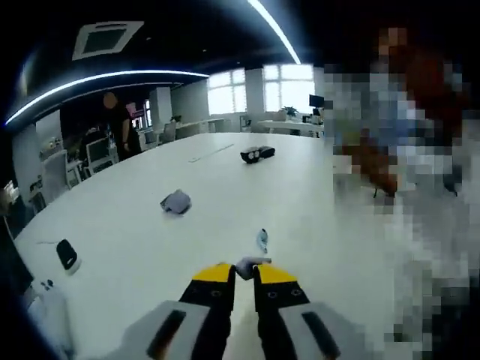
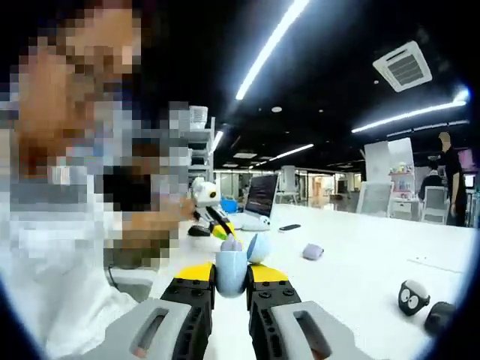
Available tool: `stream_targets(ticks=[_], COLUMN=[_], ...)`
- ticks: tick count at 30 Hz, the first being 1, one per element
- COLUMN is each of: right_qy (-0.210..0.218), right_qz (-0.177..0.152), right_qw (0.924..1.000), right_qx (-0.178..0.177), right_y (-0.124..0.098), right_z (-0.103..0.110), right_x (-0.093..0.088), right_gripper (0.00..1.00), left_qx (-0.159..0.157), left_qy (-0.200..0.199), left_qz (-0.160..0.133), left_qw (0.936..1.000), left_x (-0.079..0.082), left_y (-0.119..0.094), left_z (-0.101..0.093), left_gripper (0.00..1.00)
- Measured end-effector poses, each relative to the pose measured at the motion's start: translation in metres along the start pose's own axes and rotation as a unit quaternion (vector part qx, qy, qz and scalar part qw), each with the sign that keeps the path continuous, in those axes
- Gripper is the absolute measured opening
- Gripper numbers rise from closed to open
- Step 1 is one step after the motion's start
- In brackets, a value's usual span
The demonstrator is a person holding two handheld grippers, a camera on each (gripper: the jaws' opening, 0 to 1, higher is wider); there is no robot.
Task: Pick up the earbuds from the table and place the earbuds into the earbud case
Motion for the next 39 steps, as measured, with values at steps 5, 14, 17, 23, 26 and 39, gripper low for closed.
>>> stream_targets(ticks=[5, 14, 17, 23, 26, 39], right_qy=[-0.056, -0.145, -0.152, -0.139, -0.131, -0.119], right_qz=[0.023, 0.058, 0.061, 0.081, 0.087, 0.095], right_qw=[0.9969, 0.9825, 0.9811, 0.9821, 0.9826, 0.9835], right_qx=[-0.049, -0.102, -0.103, -0.097, -0.100, -0.098], right_y=[0.007, 0.017, 0.017, 0.013, 0.011, 0.008], right_z=[-0.007, -0.007, -0.007, -0.013, -0.017, -0.020], right_x=[-0.002, -0.001, -0.001, -0.015, -0.020, -0.025], right_gripper=[0.15, 0.15, 0.15, 0.15, 0.15, 0.15], left_qx=[0.032, 0.083, 0.081, 0.082, 0.077, 0.122], left_qy=[-0.007, 0.044, 0.042, -0.042, -0.094, -0.069], left_qz=[-0.008, -0.023, -0.032, 0.016, 0.024, 0.030], left_qw=[0.9994, 0.9953, 0.9953, 0.9956, 0.9924, 0.9897], left_x=[0.033, 0.070, 0.075, 0.026, 0.001, -0.030], left_y=[0.009, 0.047, 0.059, 0.089, 0.102, 0.114], left_z=[-0.033, -0.079, -0.086, -0.076, -0.075, -0.070], left_gripper=[0.12, 0.12, 0.12, 0.12, 0.12, 0.13])
Point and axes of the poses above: the point that each gripper's makers call its tool centre point, and the gripper's own axes: y roughly forward along the fingers, z roughly to its left, x roughly out of its top, the point moved 2 cm from there along -y, roughly backward along the fingers, and after that the axes turned 13 degrees about -y, right-handed, at the moved point
